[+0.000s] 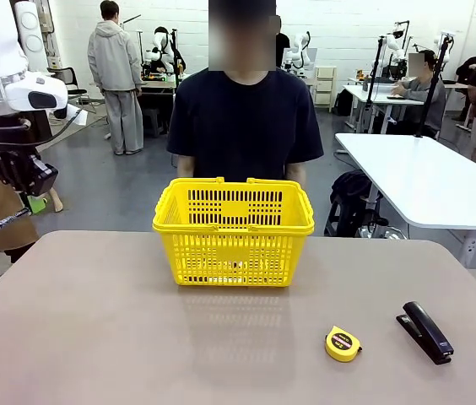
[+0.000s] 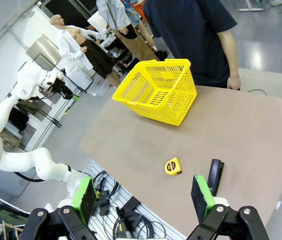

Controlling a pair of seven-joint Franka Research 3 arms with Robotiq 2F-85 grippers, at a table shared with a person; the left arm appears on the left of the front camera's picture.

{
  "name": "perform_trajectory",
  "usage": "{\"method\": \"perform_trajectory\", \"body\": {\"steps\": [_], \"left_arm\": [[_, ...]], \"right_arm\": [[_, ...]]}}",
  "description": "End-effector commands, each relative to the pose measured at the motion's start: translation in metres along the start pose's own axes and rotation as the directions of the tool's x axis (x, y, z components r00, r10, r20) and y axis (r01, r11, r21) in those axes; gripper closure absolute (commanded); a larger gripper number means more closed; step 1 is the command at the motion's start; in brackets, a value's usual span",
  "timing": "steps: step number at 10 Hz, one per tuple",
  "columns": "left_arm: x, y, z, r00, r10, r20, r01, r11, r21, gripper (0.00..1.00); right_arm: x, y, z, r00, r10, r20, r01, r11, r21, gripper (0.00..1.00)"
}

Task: Place the items the person wants into the basket.
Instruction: Pick up the item the person points to and place it in the Market Basket.

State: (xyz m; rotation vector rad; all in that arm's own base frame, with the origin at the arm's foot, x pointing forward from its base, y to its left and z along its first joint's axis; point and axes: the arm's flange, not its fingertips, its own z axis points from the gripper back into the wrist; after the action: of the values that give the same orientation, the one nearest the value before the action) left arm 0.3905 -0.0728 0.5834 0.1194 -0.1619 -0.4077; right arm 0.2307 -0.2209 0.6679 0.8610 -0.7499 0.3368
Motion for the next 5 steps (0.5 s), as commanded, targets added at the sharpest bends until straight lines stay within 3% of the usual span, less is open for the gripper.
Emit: {"method": "perform_trajectory", "body": {"steps": [1, 5], "left_arm": [[0.0016, -0.0016, 0.0048, 1.000, -0.011, 0.028, 0.011, 1.000, 0.006, 1.00], [0.0016, -0.0016, 0.0048, 1.000, -0.011, 0.028, 0.011, 1.000, 0.006, 1.00]], "right_arm": [[0.0019, 0.0009, 0.0002, 1.000, 0.015, 0.020, -0.016, 1.000, 0.023, 0.00], [0.0019, 0.0009, 0.0002, 1.000, 0.015, 0.020, -0.016, 1.000, 0.023, 0.00]]}}
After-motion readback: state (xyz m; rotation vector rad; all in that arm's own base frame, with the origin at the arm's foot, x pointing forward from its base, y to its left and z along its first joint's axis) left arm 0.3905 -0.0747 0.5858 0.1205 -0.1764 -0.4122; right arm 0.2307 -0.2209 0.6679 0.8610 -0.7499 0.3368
